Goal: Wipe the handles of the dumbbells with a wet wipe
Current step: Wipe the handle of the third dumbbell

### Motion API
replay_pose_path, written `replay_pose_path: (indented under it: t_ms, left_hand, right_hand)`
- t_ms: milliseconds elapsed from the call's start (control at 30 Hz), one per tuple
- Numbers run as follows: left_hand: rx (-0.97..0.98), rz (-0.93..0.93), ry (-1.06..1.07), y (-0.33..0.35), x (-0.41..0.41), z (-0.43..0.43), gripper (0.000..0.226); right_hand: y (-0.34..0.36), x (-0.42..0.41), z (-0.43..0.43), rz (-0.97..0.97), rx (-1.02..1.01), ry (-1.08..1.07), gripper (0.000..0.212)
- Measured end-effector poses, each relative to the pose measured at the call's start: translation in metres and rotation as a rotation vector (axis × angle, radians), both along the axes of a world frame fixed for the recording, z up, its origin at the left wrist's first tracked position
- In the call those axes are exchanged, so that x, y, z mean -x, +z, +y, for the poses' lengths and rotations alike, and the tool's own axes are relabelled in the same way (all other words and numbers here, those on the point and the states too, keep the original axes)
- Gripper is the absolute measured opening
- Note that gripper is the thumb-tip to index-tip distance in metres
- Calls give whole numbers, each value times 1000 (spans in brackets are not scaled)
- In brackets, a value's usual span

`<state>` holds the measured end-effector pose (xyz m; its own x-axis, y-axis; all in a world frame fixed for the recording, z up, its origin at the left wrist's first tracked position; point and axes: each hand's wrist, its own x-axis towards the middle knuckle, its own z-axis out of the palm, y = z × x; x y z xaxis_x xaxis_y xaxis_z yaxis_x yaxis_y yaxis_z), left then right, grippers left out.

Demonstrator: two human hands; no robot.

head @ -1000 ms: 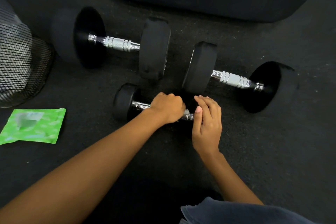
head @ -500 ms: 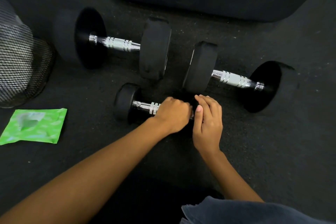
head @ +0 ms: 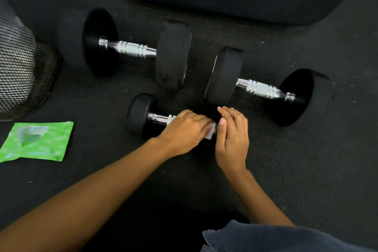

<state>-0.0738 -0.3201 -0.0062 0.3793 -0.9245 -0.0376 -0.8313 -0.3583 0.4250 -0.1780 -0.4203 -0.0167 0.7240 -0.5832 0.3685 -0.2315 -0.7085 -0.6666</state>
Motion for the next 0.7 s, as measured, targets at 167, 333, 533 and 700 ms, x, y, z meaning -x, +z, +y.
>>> replay_pose_path:
  t_ms: [167, 333, 533, 700]
  left_hand:
    - [119, -34, -68, -1, -11, 17, 42]
    - [229, -68, -8, -3, 10, 7, 34]
    - [268, -124, -33, -3, -1, 20, 22]
    - [256, -158, 26, 0, 19, -1, 23]
  right_hand:
    - [0, -1, 2, -2, -14, -18, 37]
    - [1, -1, 0, 22, -13, -13, 39]
    - [1, -1, 1, 25, -14, -16, 38]
    - [1, -2, 2, 30, -16, -35, 36]
